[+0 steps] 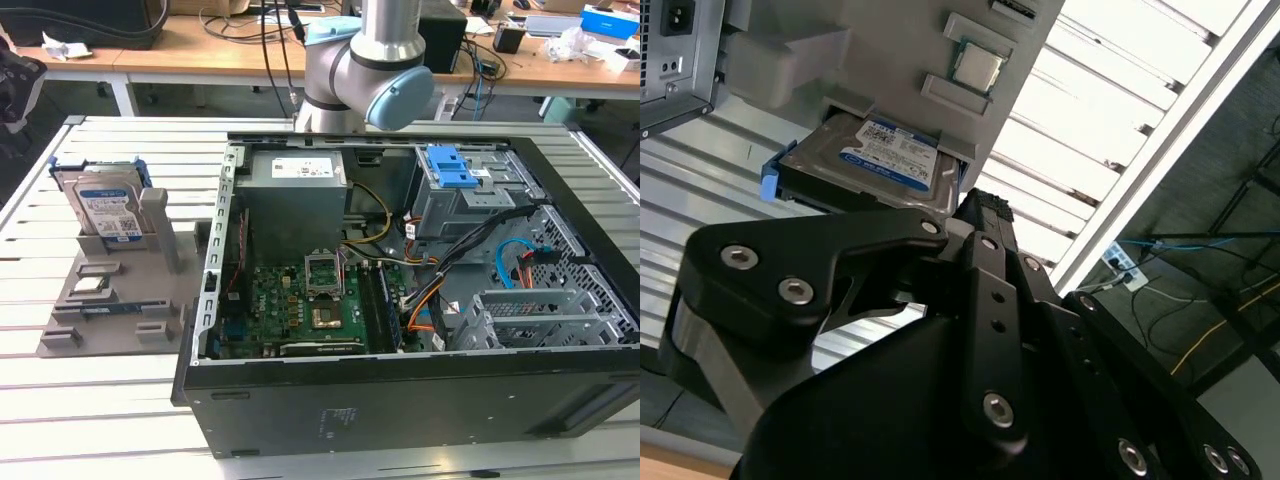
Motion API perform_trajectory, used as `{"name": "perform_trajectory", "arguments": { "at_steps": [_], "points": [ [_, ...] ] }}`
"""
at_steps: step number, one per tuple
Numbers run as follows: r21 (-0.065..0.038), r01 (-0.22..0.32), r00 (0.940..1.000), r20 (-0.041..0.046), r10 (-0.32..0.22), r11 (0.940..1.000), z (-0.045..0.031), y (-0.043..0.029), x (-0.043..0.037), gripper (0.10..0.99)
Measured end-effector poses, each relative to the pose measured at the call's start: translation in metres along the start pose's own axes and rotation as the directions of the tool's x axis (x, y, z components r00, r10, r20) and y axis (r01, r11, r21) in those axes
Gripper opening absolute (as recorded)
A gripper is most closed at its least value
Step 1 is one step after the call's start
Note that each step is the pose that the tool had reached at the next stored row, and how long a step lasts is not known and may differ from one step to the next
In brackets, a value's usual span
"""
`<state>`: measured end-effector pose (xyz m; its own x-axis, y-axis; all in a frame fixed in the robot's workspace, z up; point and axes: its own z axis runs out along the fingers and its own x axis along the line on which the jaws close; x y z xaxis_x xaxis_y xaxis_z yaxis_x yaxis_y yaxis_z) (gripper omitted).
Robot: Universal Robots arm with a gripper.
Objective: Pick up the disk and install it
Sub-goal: 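Pick up the disk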
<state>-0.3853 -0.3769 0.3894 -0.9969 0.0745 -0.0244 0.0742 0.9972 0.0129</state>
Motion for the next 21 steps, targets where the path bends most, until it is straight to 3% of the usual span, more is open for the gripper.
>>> {"name": "perform_trajectory", "arguments": {
  "at_steps": [4,6,9,12,20,21],
  "points": [
    [0.0,0.001,1.0,0.0,-0.001,1.0,0.0,0.0,-0.0001,0.106],
    [-0.001,0.051,0.9987,-0.0005,-0.051,0.9987,0.0,0.0,-0.0001,0.106],
    [-0.003,0.138,0.9905,-0.0016,-0.138,0.9905,0.0,0.0,-0.0001,0.106],
    [-0.005,0.177,0.9842,-0.0018,-0.177,0.9842,0.0,0.0,-0.0001,0.106],
    [-0.008,0.319,0.9476,-0.0028,-0.319,0.9476,0.0,0.0,-0.0001,0.106],
    [-0.009,0.325,0.9456,-0.0028,-0.325,0.9456,0.0,0.0,-0.0001,0.106]
  ]
}}
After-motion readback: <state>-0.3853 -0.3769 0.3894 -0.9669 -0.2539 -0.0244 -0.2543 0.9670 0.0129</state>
